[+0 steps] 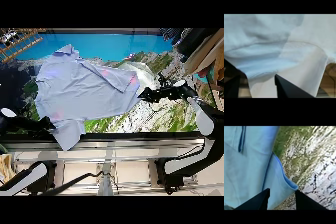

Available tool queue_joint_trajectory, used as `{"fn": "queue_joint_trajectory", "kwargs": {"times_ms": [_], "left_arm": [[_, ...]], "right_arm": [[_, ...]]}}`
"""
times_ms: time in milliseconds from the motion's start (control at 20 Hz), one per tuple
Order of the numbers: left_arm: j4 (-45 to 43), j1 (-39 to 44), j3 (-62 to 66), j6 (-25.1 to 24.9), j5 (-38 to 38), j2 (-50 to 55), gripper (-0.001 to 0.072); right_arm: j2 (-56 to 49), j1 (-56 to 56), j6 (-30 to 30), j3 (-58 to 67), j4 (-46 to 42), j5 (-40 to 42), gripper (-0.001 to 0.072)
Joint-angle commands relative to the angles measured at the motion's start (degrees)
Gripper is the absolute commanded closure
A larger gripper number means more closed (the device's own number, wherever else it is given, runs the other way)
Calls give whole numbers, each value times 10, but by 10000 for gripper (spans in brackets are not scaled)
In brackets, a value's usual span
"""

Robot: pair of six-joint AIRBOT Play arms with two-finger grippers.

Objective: Fold the clothes and pants, and hang the long-sleeved shirts on hangers.

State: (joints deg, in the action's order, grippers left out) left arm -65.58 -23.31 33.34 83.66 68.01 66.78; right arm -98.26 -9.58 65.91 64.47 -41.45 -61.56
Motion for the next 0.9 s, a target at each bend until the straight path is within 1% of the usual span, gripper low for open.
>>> {"fn": "queue_joint_trajectory", "kwargs": {"times_ms": [0,50,100,150,200,250,350,450,500,600,650,700,800,850], "left_arm": [[2,0,-8,1,-39,6,484],[4,0,-8,1,-40,14,492],[9,0,-8,1,-40,23,493],[18,0,-8,1,-39,31,609],[33,0,-8,-15,-38,35,702],[65,0,-6,-52,-25,33,702],[123,-12,19,-113,25,20,703],[155,-38,85,-136,90,-7,703],[186,-57,127,-152,123,-24,703],[306,-109,227,-187,175,-66,703],[394,-141,278,-201,187,-89,703],[490,-172,320,-203,188,-112,703],[728,-240,391,-203,174,-155,702],[867,-274,418,-203,141,-175,702]], "right_arm": [[0,1,6,0,-1,-3,310],[0,1,10,0,-1,-4,311],[0,3,11,0,-2,-3,372],[0,7,11,0,-2,0,466],[0,10,10,0,-1,3,651],[1,12,10,0,-1,0,694],[22,15,3,0,-8,-14,696],[84,14,-3,0,-21,-24,697],[133,14,-3,3,-35,-31,697],[243,14,-3,24,-59,-64,696],[301,14,-2,41,-60,-80,696],[366,14,-1,64,-60,-93,696],[488,14,9,122,-60,-93,696],[542,14,9,156,-63,-83,696]]}}
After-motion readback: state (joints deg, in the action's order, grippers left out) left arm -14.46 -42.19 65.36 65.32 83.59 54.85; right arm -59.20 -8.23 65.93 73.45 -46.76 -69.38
